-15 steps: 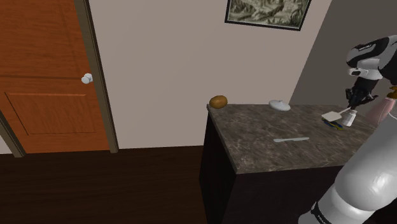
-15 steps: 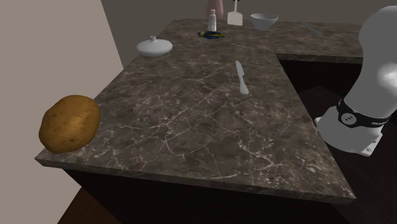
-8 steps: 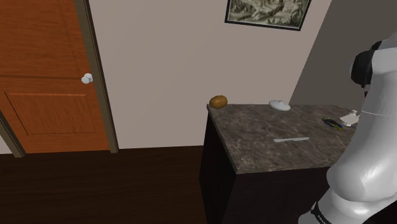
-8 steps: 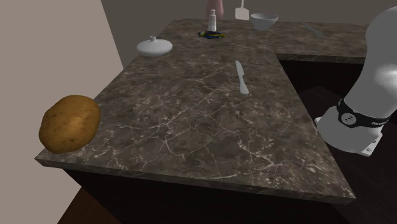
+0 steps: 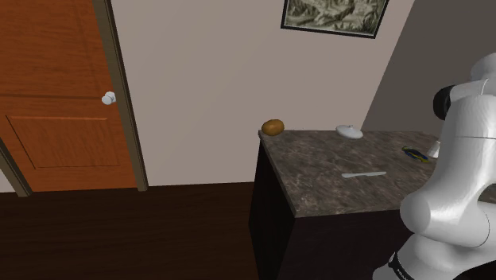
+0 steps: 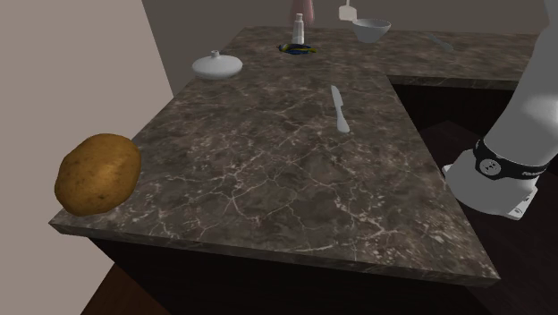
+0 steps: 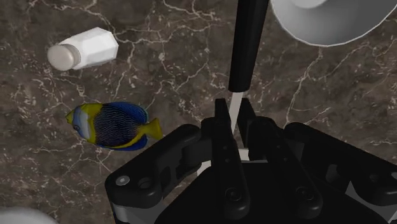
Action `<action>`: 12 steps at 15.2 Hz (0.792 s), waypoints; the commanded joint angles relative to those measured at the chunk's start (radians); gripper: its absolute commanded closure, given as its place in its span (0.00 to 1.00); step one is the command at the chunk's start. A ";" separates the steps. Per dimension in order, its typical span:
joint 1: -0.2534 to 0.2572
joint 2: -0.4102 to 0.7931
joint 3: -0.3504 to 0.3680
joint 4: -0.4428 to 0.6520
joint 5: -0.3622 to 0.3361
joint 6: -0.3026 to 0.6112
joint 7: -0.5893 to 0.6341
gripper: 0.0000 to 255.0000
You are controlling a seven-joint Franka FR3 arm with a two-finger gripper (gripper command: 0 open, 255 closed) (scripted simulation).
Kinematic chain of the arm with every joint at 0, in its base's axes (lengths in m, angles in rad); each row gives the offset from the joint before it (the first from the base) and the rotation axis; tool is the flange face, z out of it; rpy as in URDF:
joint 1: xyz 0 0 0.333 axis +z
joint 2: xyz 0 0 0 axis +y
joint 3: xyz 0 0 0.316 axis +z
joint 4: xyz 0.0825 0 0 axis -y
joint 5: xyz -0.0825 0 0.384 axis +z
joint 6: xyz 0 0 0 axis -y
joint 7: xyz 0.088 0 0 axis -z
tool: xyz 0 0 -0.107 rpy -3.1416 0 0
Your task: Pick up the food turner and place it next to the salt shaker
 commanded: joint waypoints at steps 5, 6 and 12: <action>-0.185 0.116 0.054 0.167 0.073 -0.049 -0.064 1.00; -0.178 0.116 0.054 0.150 0.073 -0.035 -0.066 1.00; -0.148 0.119 0.055 0.060 0.080 0.044 -0.080 1.00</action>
